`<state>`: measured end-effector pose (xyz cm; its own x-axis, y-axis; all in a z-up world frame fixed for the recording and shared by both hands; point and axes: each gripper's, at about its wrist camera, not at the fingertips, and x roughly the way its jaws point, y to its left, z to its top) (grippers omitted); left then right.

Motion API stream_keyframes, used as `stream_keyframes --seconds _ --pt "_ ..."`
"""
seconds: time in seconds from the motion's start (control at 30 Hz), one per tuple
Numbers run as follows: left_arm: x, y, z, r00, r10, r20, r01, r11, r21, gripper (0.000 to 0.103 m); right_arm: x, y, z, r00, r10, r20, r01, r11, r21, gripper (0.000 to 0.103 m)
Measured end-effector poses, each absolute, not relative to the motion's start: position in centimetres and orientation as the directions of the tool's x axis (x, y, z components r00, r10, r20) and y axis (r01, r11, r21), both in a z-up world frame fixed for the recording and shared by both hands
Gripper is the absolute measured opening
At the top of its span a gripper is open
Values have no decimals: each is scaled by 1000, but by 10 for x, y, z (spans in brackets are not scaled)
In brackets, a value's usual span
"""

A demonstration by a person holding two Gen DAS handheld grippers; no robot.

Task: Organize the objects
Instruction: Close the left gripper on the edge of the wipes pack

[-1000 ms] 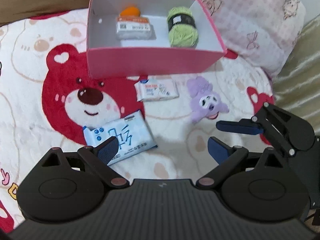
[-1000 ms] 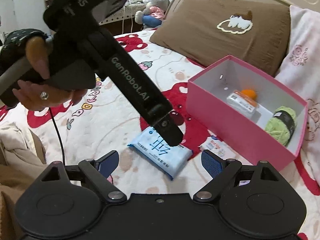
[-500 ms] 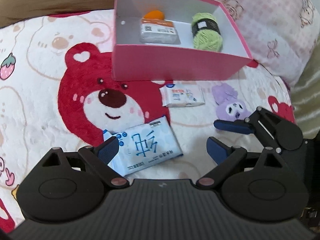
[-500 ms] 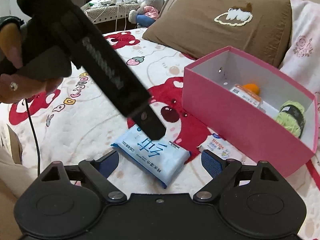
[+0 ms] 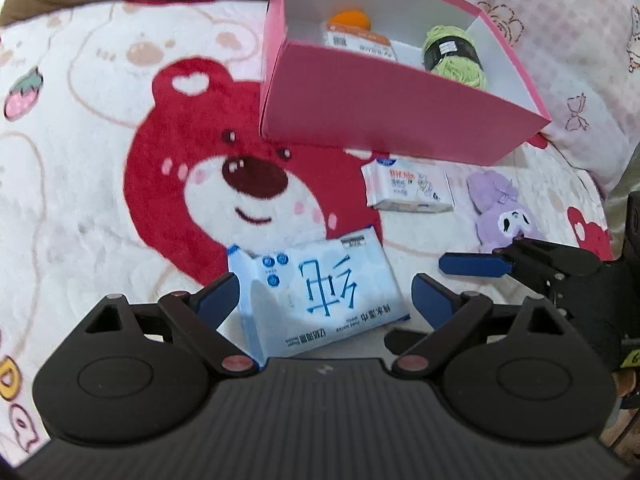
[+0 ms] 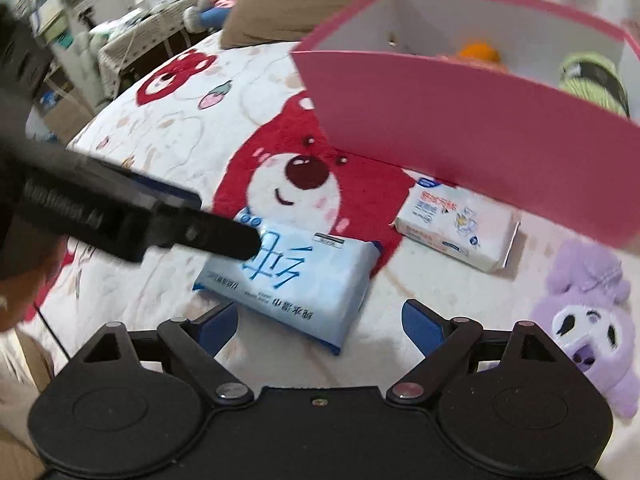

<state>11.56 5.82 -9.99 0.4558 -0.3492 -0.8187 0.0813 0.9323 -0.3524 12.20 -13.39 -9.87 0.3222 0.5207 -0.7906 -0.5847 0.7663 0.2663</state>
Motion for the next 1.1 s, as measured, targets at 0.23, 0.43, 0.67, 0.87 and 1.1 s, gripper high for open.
stream_keyframes --seconds 0.23,0.43,0.67,0.87,1.1 --pt "118 61 -118 456 -324 -829 54 940 -337 87 118 -141 -106 374 519 -768 -552 790 265 86" --pt "125 61 -134 451 -286 -845 8 949 -316 53 126 -147 -114 381 548 -745 -538 787 303 73" --pt "122 65 -134 482 -261 -836 -95 933 -346 36 129 -144 -131 359 539 -762 -509 797 324 55" --pt "122 40 -122 474 -111 -874 -134 971 -196 36 127 -142 -131 371 532 -761 -474 813 337 34" --pt "105 29 -110 526 -92 -846 -92 982 -164 36 123 -139 -132 368 541 -757 -511 797 322 28"
